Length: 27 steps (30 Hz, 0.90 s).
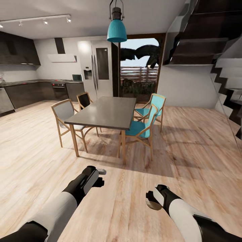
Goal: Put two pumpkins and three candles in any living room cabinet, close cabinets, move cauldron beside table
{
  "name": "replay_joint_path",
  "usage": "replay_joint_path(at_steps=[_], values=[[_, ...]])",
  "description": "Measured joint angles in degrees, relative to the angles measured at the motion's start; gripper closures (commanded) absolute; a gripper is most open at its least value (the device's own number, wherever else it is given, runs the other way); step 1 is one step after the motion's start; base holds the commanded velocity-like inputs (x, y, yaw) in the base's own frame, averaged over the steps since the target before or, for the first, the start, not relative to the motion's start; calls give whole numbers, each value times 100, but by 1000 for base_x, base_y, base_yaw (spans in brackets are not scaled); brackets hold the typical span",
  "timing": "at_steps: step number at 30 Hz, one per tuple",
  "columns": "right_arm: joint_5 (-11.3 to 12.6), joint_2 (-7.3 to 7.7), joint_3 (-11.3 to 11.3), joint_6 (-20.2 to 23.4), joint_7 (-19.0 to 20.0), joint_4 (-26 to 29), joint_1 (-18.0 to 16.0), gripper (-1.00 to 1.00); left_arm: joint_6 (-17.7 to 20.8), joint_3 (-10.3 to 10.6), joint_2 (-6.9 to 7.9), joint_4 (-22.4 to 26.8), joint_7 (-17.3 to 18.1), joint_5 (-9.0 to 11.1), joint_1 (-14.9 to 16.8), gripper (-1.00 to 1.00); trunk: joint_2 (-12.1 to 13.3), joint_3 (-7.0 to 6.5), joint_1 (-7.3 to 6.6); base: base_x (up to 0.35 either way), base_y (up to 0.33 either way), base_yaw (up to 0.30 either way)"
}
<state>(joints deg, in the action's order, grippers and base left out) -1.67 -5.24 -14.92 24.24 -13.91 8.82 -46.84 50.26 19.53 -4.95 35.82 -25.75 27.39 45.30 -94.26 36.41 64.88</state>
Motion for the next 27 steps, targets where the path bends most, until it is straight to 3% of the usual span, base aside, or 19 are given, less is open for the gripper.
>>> replay_joint_path(at_steps=[27], values=[[2, 10, 0, -4, 0, 9, -1, 100, -51, 9, 0, -9, 17, -3, 0, -100, 0, 203, 0, 0, 0, 158]])
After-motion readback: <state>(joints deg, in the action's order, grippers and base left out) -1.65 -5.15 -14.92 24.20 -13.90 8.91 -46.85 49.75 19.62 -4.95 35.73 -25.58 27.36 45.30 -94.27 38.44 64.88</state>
